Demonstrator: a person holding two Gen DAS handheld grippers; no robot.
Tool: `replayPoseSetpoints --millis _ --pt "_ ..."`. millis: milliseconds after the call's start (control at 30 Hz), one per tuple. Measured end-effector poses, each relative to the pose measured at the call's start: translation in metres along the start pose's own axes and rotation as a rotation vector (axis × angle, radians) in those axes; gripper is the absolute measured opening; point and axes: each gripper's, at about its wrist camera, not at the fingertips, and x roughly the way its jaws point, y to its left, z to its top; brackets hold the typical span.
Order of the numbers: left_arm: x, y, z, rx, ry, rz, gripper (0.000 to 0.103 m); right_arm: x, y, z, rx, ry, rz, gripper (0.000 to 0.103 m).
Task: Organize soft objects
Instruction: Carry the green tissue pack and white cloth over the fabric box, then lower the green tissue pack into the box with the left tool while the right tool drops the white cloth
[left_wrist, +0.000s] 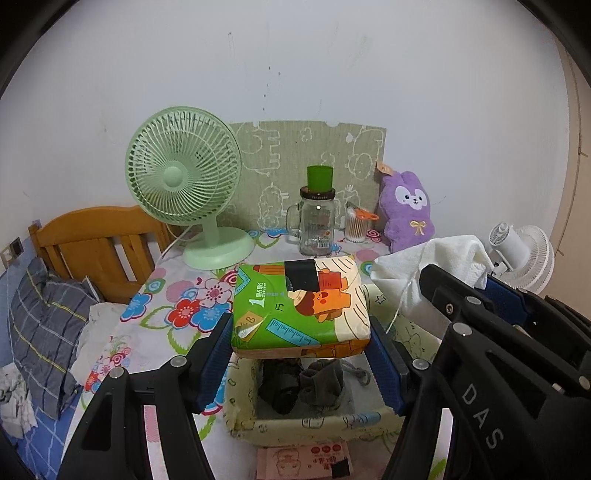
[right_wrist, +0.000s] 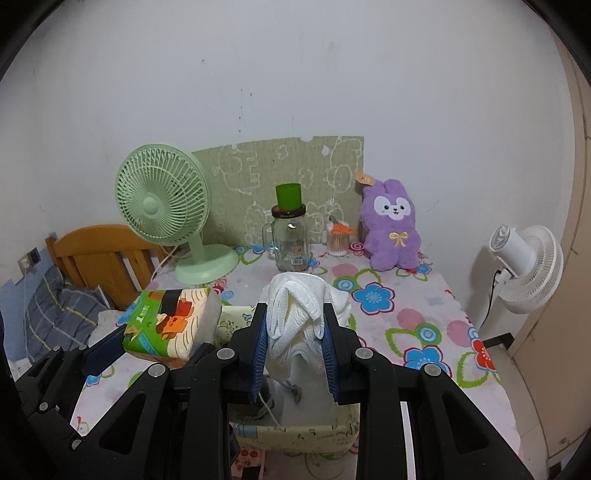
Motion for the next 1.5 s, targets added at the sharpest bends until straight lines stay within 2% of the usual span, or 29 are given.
replayPoseSetpoints --millis 533,600,667,833,1300,1400,1467,1500 --pt "0.049 0.008 -0.004 -0.021 0.078 -0.016 0.074 0.057 0.000 -0.004 -0.010 0.076 0.018 0.030" --pt "0.053 0.009 -0.005 -0.023 0.085 -0.017 0.076 0.061 0.001 -0.005 -0.010 0.082 0.023 0.030" --pt "0.056 0.010 -0.006 -0.024 0.098 -0.024 0.086 0.065 0.002 -0.006 -0.009 0.090 0.027 0.030" --pt "0.062 0.010 -0.008 -0.006 0.118 -0.029 0.092 0.076 0.002 -0.009 -0.005 0.111 0.038 0.030" --pt "0.071 0.015 -0.010 0.000 0.136 -0.027 0.093 0.091 0.006 -0.012 0.011 0.144 0.086 0.031" --pt "0.071 0.015 -0.010 0.001 0.136 -0.033 0.093 0.093 0.007 -0.012 0.016 0.149 0.079 0.044" --pt "0.070 0.014 -0.010 0.006 0.132 -0.036 0.093 0.094 0.006 -0.013 0.023 0.151 0.087 0.062" --pt "0.070 0.014 -0.010 0.009 0.131 -0.035 0.094 0.094 0.005 -0.013 0.027 0.154 0.091 0.064"
